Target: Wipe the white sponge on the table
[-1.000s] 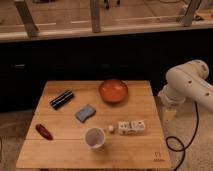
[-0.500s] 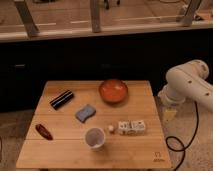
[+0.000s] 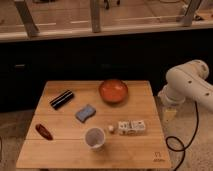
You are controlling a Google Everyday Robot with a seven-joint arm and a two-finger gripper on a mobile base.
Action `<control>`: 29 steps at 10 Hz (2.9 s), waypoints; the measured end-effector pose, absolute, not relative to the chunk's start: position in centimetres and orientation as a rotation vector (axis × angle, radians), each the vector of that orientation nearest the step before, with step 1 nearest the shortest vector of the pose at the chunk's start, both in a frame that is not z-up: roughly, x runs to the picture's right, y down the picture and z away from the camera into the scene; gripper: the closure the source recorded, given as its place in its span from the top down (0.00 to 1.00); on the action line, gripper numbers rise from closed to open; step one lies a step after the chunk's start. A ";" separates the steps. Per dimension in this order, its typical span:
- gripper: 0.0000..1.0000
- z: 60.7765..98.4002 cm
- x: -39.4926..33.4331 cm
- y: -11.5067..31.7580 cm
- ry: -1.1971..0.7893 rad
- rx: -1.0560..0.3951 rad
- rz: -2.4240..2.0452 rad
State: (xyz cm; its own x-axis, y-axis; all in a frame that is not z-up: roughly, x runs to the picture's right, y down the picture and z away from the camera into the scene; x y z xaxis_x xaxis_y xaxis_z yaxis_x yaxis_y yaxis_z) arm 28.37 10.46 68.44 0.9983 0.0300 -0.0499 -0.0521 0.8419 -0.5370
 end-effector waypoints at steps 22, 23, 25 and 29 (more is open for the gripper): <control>0.80 68.3 10.6 7.7 -0.045 -0.575 -0.202; 0.80 68.4 9.4 7.5 -0.053 -0.571 -0.224; 0.80 68.8 7.5 6.9 -0.071 -0.562 -0.263; 0.80 69.3 3.5 5.9 -0.115 -0.562 -0.336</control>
